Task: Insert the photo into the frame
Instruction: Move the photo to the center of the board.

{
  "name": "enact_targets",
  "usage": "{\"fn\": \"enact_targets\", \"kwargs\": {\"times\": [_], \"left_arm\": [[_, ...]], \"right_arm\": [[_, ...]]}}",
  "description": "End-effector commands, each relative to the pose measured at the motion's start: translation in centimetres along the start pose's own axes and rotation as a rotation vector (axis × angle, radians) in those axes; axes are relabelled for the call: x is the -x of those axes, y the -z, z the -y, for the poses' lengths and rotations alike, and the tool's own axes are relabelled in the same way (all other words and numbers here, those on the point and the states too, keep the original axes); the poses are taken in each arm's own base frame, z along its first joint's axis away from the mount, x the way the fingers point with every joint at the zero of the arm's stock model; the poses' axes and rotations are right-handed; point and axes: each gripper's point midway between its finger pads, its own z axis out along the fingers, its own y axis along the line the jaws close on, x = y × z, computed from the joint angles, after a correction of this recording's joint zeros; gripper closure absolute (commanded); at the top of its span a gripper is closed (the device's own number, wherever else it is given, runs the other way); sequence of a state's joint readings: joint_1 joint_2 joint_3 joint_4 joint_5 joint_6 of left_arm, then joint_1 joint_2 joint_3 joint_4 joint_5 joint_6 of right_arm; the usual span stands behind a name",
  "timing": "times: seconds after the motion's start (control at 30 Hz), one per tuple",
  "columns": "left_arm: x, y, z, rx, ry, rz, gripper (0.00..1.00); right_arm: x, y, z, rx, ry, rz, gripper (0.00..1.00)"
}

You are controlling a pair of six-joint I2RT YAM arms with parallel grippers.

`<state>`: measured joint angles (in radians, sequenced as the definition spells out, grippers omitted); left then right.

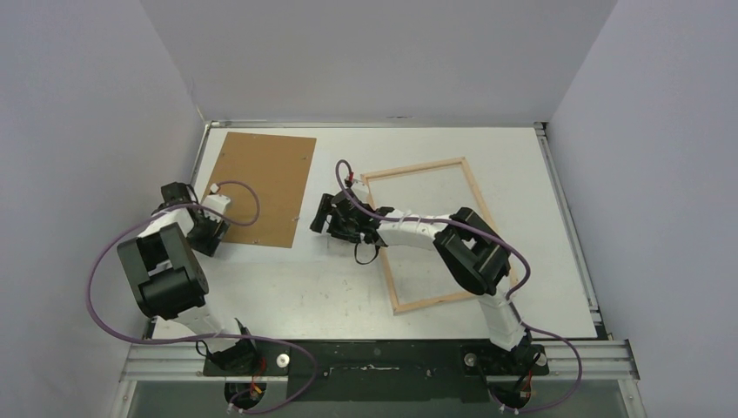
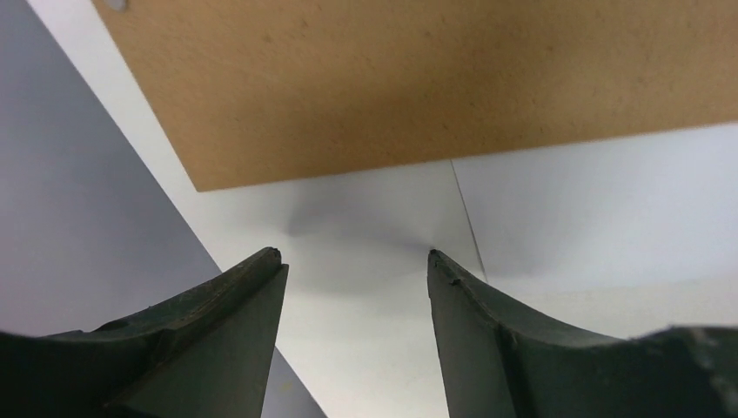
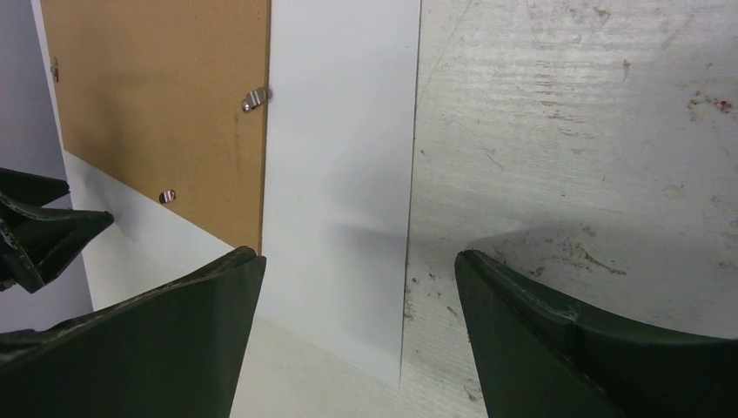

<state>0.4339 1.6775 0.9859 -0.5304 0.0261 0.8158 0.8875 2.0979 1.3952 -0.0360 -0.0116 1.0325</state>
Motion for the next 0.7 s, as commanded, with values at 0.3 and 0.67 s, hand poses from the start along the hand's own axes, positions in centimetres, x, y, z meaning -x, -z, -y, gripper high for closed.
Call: {"fn": "enact_targets", "kwargs": {"times": [0.3,0.67], "left_arm": [[1.6,-1.6,3.1,-0.033,-0.028,0.069,0.42],[3.1,-1.1,5.8,-0.118,-0.046,0.062,0.5]], "right_arm": [[-0.6,-1.0,4.2,-0.15,-0.008,-0.022,0.15],[4.0,3.1,1.0,-0.053,0.106,0.122,0.46]]}}
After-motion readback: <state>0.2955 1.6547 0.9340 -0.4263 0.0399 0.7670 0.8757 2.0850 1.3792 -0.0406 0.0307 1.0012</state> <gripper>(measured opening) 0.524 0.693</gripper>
